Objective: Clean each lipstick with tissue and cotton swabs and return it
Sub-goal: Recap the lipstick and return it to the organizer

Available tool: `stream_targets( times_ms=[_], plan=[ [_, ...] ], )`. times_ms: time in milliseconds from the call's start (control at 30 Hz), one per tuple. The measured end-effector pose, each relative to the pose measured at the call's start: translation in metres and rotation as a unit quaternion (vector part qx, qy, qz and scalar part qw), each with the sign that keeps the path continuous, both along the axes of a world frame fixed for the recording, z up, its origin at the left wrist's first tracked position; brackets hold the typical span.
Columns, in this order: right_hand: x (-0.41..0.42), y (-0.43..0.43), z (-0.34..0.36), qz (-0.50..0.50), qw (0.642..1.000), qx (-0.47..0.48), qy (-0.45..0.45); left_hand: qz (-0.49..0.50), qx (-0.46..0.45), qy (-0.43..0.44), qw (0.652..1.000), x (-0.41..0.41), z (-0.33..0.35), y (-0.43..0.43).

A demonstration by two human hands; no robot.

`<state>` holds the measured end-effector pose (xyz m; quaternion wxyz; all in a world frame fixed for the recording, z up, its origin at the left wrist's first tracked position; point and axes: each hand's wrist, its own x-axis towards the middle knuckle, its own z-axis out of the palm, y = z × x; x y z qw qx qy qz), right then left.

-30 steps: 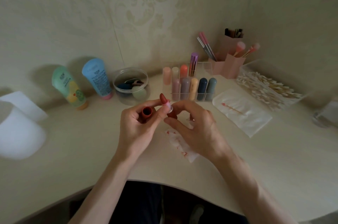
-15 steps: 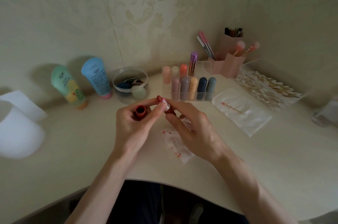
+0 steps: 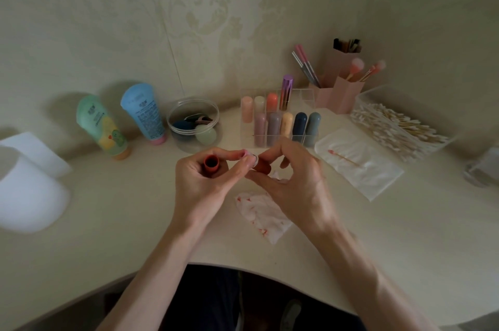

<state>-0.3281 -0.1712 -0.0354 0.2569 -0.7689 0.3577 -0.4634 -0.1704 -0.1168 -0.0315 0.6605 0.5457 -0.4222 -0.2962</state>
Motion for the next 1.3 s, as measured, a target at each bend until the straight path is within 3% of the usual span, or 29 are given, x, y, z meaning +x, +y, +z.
stream_targets(
  times_ms=[233, 433, 567, 800, 1300],
  plan=[
    [-0.001, -0.002, -0.002, -0.018, 1.000, -0.023, 0.004, -0.024, 0.001, -0.017, 1.000, 0.001, -0.002, 0.000],
    [-0.010, -0.008, 0.003, -0.056, 0.998, -0.019, -0.011, -0.107, 0.009, -0.040, 0.993, 0.003, -0.010, -0.005],
    [-0.011, -0.008, 0.004, -0.048, 0.998, -0.027, -0.016, -0.109, -0.016, -0.095, 0.989, 0.003, -0.010, -0.005],
    [-0.011, -0.012, -0.002, -0.051, 0.996, -0.067, 0.015, -0.099, -0.005, -0.047, 0.994, 0.004, -0.010, -0.005],
    [-0.008, -0.011, -0.007, -0.029, 0.995, -0.093, 0.018, -0.074, 0.004, -0.039, 0.997, 0.004, -0.010, -0.007]
  ],
)
